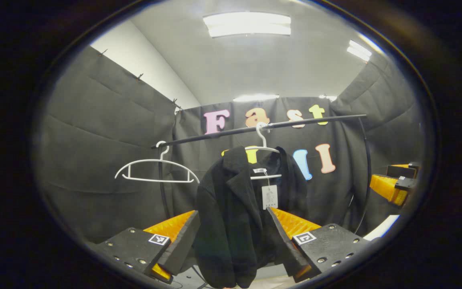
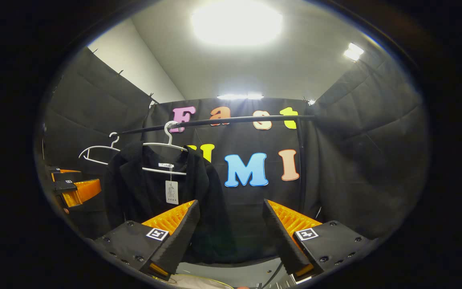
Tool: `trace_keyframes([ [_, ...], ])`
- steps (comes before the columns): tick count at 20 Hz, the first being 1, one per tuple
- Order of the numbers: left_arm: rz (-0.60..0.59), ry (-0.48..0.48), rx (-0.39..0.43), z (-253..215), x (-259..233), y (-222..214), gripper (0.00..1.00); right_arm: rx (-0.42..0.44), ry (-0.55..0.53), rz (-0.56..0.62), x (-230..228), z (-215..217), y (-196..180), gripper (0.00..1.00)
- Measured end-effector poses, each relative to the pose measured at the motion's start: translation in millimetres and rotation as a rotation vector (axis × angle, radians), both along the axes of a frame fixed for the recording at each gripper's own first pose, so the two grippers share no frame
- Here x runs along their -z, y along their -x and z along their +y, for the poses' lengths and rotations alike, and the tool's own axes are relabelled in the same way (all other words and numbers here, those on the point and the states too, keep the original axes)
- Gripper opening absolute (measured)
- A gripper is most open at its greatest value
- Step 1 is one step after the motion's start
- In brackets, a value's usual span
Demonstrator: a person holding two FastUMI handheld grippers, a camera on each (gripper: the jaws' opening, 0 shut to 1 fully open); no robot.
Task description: Grasp the clothes on the hanger with both hands and then place them into the laundry hamper below.
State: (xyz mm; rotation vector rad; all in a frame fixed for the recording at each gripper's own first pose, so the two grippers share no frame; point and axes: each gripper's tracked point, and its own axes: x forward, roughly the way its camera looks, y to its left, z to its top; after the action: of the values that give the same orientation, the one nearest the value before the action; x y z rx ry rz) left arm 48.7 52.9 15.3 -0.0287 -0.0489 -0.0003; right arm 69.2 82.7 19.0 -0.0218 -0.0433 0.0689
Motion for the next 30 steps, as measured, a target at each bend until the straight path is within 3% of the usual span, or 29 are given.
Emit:
trace_keyframes([
  [12,-0.031,-0.010,-0.001,-11.1,-23.8,-44.3,0.96,-0.119,-0.034,0.028,-11.0,46.1,-54.9,0.97],
  [23,0.043,-0.021,-0.077,-35.9,-5.5,-95.6,0.96,-0.241,-0.057,0.078,5.7,60.2,-122.0,0.99],
  [30,0.070,-0.018,-0.166,-35.1,8.3,-134.4,0.95,-0.314,-0.102,0.102,15.7,75.4,-169.6,0.99],
])
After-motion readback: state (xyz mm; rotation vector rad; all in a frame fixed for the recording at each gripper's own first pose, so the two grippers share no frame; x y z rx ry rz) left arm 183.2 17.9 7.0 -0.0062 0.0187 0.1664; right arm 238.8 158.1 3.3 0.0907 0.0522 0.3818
